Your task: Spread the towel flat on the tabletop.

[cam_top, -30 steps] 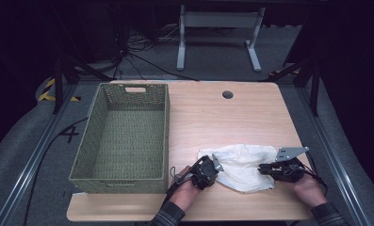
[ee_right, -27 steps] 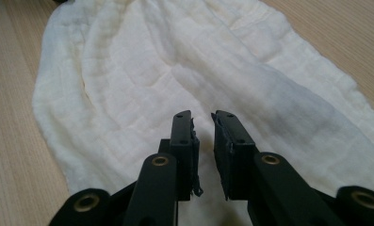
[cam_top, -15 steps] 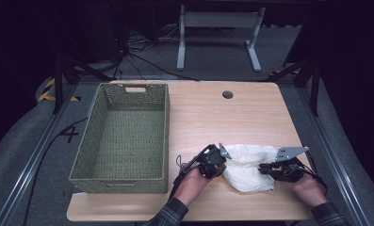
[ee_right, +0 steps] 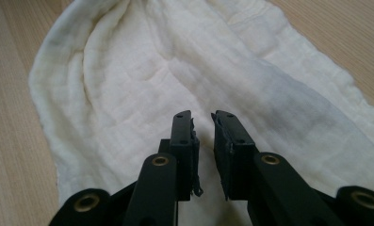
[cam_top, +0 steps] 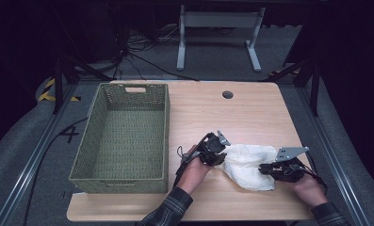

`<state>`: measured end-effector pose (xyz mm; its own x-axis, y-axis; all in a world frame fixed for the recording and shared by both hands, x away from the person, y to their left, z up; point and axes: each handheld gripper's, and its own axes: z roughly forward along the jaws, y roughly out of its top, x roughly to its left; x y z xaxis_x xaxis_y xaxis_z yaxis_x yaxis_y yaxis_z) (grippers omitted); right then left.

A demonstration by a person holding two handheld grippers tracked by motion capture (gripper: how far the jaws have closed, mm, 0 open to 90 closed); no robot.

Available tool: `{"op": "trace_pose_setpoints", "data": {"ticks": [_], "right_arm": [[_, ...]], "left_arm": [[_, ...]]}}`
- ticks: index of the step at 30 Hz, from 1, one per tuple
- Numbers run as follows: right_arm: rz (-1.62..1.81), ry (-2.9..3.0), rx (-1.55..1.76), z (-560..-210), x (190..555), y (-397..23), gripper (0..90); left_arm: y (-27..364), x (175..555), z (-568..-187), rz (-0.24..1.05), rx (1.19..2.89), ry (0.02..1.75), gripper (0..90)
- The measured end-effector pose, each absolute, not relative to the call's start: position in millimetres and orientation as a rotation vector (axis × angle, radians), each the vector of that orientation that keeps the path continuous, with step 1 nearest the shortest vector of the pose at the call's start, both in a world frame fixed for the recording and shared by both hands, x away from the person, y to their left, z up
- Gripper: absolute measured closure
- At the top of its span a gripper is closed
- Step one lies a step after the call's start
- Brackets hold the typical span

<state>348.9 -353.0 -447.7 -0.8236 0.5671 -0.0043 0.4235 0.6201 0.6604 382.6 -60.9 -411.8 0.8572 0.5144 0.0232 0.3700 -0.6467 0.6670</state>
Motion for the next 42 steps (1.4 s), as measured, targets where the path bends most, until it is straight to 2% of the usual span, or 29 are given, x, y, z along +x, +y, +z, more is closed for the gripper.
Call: {"op": "trace_pose_setpoints", "data": {"ticks": [7, 14, 17, 26, 37, 38, 40, 42], "right_arm": [[0.988, 2.636, 0.817, -447.3, 347.9, -353.5, 78.3], [1.028, 2.657, 0.804, -445.1, 344.7, -347.1, 76.4], [1.068, 2.667, 0.776, -441.0, 340.8, -333.8, 75.5], [1.154, 2.706, 0.663, -431.0, 338.2, -281.5, 72.4], [1.171, 2.75, 0.547, -435.3, 345.1, -225.6, 67.9], [1.14, 2.751, 0.535, -437.1, 346.0, -220.2, 70.3], [1.126, 2.744, 0.521, -440.5, 349.7, -217.9, 81.8], [1.132, 2.742, 0.539, -441.3, 353.3, -218.8, 87.1]], "left_arm": [[-47.0, 345.7, -404.8, 0.27, 2.383, 0.583, 74.9], [-28.8, 328.4, -417.5, 0.295, 2.371, 0.628, 68.4], [-20.2, 321.8, -426.8, 0.253, 2.339, 0.692, 63.8], [-4.4, 298.9, -441.5, 0.222, 2.354, 0.734, 51.5], [-1.0, 292.3, -451.4, 0.185, 2.364, 0.74, 49.6], [-1.1, 292.3, -451.7, 0.187, 2.366, 0.739, 49.6], [-1.4, 292.4, -452.1, 0.184, 2.367, 0.735, 49.6], [-1.5, 292.8, -452.4, 0.183, 2.368, 0.733, 49.6]]}}
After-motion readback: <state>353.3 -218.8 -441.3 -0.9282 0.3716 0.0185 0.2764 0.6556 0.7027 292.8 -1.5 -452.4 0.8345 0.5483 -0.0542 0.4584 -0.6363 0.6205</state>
